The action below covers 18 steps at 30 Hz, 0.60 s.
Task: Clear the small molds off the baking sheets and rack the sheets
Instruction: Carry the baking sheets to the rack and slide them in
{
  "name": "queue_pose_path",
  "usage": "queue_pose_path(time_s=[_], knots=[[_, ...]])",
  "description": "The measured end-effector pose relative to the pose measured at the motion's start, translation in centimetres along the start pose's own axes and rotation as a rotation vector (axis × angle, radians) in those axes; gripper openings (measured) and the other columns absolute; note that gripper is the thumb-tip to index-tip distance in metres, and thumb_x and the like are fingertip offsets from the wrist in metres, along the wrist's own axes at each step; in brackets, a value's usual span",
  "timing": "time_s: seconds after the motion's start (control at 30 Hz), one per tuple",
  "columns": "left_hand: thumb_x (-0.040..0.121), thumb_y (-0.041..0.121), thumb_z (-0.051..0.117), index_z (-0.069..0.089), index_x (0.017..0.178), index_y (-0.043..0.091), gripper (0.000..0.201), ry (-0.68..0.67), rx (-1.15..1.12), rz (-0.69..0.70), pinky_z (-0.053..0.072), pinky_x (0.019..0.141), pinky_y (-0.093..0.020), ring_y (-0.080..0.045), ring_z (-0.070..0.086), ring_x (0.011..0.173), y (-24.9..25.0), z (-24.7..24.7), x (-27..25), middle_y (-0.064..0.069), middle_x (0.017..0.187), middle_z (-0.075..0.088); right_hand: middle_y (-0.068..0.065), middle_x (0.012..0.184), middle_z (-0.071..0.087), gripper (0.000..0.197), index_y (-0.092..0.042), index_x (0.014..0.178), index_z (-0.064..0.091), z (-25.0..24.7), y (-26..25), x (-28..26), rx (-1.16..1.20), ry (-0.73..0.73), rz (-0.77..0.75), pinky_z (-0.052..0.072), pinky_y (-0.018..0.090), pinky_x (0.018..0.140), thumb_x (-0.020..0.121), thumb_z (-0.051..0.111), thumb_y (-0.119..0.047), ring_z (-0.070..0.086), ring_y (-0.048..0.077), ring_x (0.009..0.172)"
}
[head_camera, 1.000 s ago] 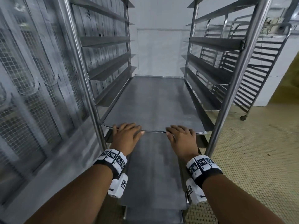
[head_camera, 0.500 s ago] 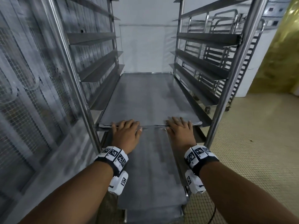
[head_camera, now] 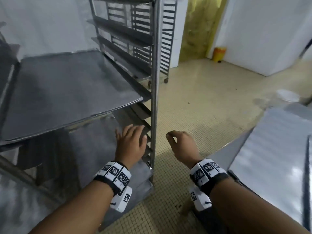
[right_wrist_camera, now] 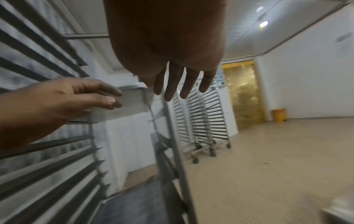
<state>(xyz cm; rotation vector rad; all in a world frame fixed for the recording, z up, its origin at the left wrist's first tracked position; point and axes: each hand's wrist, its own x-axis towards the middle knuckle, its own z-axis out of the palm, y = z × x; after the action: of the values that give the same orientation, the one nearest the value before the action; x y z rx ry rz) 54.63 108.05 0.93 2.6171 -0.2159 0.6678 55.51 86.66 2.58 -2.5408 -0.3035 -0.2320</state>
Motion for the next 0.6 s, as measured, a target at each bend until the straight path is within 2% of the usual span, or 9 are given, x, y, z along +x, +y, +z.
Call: queue_pose_path(time_s=[0.07,0.13,0.23,0.3,0.43,0.53,0.6], knots=[[0.093,0.034,0.049,0.070,0.117,0.010,0.039,-0.091,-0.166,0.045,0.047,0.099,-0.052,-0.033,0.063,0.110,3.8,2.1,0.1,-0.009,0.111,0.073,-0.001,0.102,0.074,0.031,-0.022,0.108,0.071,-1.8,3.8,-2.4,-0.003,0.012,0.145,0.051,0.038,0.083,0.102,0.048,-0.042,0.062,0.022,0.099],[0.094,0.027,0.055,0.071,0.114,0.009,0.031,-0.208,-0.271,0.054,0.052,0.090,-0.041,-0.031,0.065,0.103,7.1,4.1,0.1,-0.011,0.105,0.073,-0.002,0.104,0.074,0.032,-0.022,0.108,0.071,-3.9,7.2,-5.2,-0.007,0.041,0.252,0.051,0.035,0.082,0.101,0.049,-0.044,0.064,0.020,0.098],[0.097,0.032,0.054,0.070,0.113,0.016,0.028,-0.379,-0.298,0.116,0.055,0.079,-0.038,-0.027,0.066,0.094,12.7,7.7,-0.2,-0.005,0.100,0.073,-0.003,0.102,0.075,0.031,-0.023,0.105,0.073,-7.7,12.0,-10.3,-0.049,0.087,0.433,0.051,0.033,0.076,0.099,0.052,-0.045,0.066,0.022,0.096],[0.098,0.034,0.054,0.069,0.113,0.018,0.026,-0.509,-0.315,0.155,0.055,0.078,-0.035,-0.024,0.067,0.092,16.8,10.1,-0.7,-0.002,0.101,0.073,-0.004,0.103,0.075,0.029,-0.024,0.103,0.073,-10.2,15.6,-13.8,-0.060,0.126,0.548,0.047,0.031,0.072,0.098,0.054,-0.044,0.066,0.023,0.098],[0.095,0.030,0.058,0.071,0.107,0.018,0.021,-0.718,-0.391,0.198,0.052,0.081,-0.030,-0.023,0.067,0.096,26.0,14.3,-2.6,-0.003,0.101,0.074,-0.003,0.106,0.075,0.032,-0.024,0.105,0.074,-14.8,23.5,-21.6,-0.044,0.156,0.759,0.051,0.032,0.081,0.096,0.054,-0.048,0.067,0.021,0.102],[0.094,0.037,0.061,0.068,0.116,0.023,0.027,-0.880,-0.420,0.194,0.053,0.089,-0.030,-0.017,0.066,0.099,32.7,17.7,-4.8,0.002,0.105,0.073,-0.001,0.112,0.073,0.033,-0.023,0.109,0.073,-18.2,29.1,-28.1,-0.042,0.163,0.896,0.051,0.032,0.084,0.096,0.055,-0.047,0.066,0.022,0.104],[0.093,0.039,0.062,0.066,0.118,0.023,0.030,-0.946,-0.439,0.198,0.052,0.086,-0.029,-0.017,0.066,0.095,37.0,20.0,-6.4,0.002,0.103,0.070,0.000,0.114,0.072,0.033,-0.021,0.110,0.072,-20.3,32.7,-32.3,-0.037,0.179,0.975,0.049,0.031,0.086,0.096,0.056,-0.046,0.065,0.022,0.106]])
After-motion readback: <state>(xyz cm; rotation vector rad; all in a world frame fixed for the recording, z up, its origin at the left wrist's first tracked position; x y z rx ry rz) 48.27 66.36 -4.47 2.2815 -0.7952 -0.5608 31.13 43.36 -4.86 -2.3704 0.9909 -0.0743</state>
